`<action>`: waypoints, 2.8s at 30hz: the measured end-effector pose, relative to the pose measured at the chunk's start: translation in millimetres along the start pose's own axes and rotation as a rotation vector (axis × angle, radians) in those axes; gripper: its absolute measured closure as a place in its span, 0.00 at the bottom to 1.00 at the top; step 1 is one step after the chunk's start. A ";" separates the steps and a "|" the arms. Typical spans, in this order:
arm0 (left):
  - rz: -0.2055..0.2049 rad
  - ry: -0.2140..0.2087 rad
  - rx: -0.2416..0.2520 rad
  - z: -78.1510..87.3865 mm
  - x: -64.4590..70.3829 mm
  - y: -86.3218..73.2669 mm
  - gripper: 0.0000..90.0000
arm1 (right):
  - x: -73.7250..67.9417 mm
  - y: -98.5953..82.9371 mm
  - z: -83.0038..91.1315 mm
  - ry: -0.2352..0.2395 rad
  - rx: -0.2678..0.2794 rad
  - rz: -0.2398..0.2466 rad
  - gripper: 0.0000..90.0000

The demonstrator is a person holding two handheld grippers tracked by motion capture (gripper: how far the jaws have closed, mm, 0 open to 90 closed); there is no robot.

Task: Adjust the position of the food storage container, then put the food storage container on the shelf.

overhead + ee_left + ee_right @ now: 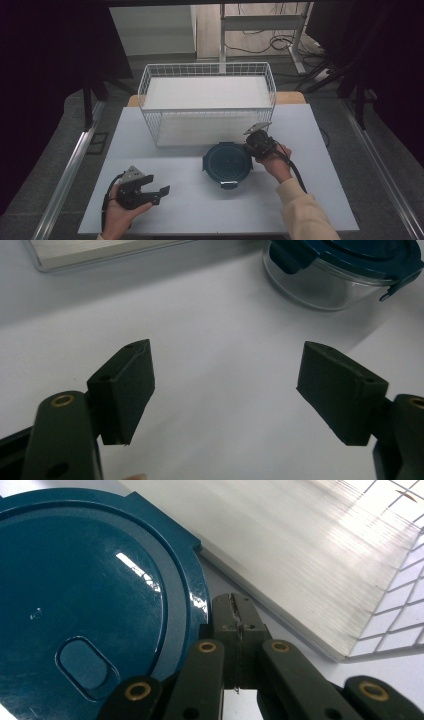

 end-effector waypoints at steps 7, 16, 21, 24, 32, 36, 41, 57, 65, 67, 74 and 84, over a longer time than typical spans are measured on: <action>-0.003 0.002 -0.002 -0.2 0.4 0.2 0.25 | -7.5 -0.2 -1.0 0.018 0.004 0.006 1.00; 0.000 0.004 -0.004 -0.8 -0.7 -0.5 0.25 | -19.3 -2.3 -0.6 0.045 0.006 0.027 1.00; 0.000 0.004 -0.006 -1.2 -0.2 -0.3 0.25 | -28.7 -5.6 1.0 0.069 0.004 0.027 1.00; 0.000 0.004 -0.008 -1.4 -0.3 -0.4 0.25 | -33.9 -6.3 0.8 0.077 0.006 0.031 1.00; 0.000 0.004 -0.009 -1.4 -0.8 -0.8 0.25 | -48.0 -7.0 0.2 0.106 0.007 0.059 1.00; 0.002 0.004 -0.010 -1.6 -0.7 -0.8 0.25 | -55.4 -7.8 0.2 0.126 0.004 0.070 1.00; 0.002 0.005 -0.010 -1.3 -0.7 -0.8 0.25 | -61.2 -8.1 -0.1 0.129 0.007 0.100 1.00; 0.032 0.026 0.004 -1.7 -6.6 2.7 0.25 | -47.4 -52.5 75.9 0.229 0.223 -0.020 0.82; 0.036 0.024 0.006 -0.3 -4.5 2.8 0.25 | -37.3 -89.2 90.0 0.259 0.242 -0.141 0.39; 0.039 0.024 0.007 0.2 -5.0 2.6 0.25 | -35.8 -93.0 88.5 0.252 0.236 -0.148 0.34; 0.040 0.015 0.008 1.7 -4.7 0.9 0.25 | -31.0 -92.9 85.9 0.278 0.246 -0.206 0.30; 0.054 0.003 0.028 5.1 -1.4 6.7 0.24 | -38.0 -92.5 86.8 0.293 0.244 -0.175 0.26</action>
Point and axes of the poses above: each handheld gripper's, and its own axes: z roughly backward along the jaws, y roughly out of its top, x roughly to its right, the point moved 5 cm from there along -z, roughly forward along the jaws, and after that the axes turned 11 degrees about -z, right-handed, at the moved point
